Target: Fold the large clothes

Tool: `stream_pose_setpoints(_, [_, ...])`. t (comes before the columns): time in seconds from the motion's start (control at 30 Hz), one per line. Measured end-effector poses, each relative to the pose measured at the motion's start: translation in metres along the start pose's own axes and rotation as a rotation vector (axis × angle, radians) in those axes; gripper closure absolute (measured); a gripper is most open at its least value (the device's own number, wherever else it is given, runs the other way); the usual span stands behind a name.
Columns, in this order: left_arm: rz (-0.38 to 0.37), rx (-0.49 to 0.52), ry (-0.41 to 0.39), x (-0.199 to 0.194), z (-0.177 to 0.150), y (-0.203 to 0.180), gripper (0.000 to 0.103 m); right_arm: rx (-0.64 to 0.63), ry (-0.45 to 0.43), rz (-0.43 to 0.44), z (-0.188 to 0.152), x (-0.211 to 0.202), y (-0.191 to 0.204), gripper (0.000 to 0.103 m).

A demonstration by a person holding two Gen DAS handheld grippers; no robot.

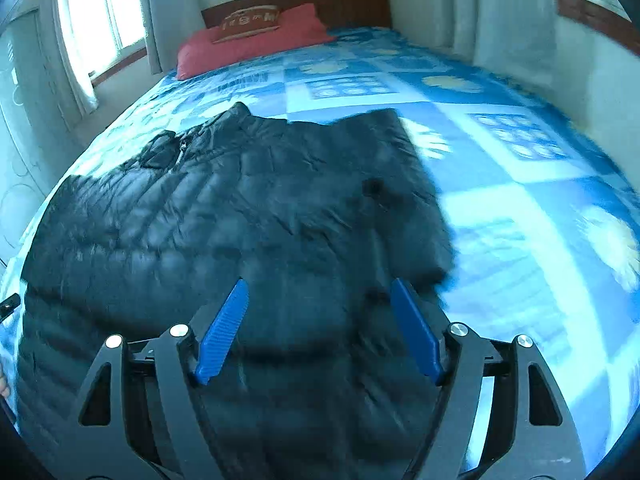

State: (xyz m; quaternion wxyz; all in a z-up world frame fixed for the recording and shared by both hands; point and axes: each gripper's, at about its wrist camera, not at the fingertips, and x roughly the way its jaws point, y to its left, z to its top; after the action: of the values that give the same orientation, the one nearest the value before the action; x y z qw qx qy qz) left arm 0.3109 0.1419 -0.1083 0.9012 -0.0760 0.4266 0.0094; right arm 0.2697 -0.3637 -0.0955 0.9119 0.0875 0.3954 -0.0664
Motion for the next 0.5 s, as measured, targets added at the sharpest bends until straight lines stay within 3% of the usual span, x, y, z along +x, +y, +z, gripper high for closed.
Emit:
stream_pose_setpoints(0.27, [-0.067,-0.053,0.046,-0.065,-0.085,0.027,0.03,0.049,0.061,-0.041,-0.09,-0.072,-0.043,0.029])
stream_pose_setpoints(0.5, [-0.118,-0.135,0.064,-0.102,-0.132,0.044,0.03,0.115,0.116,-0.027,-0.159,-0.116,-0.07,0.029])
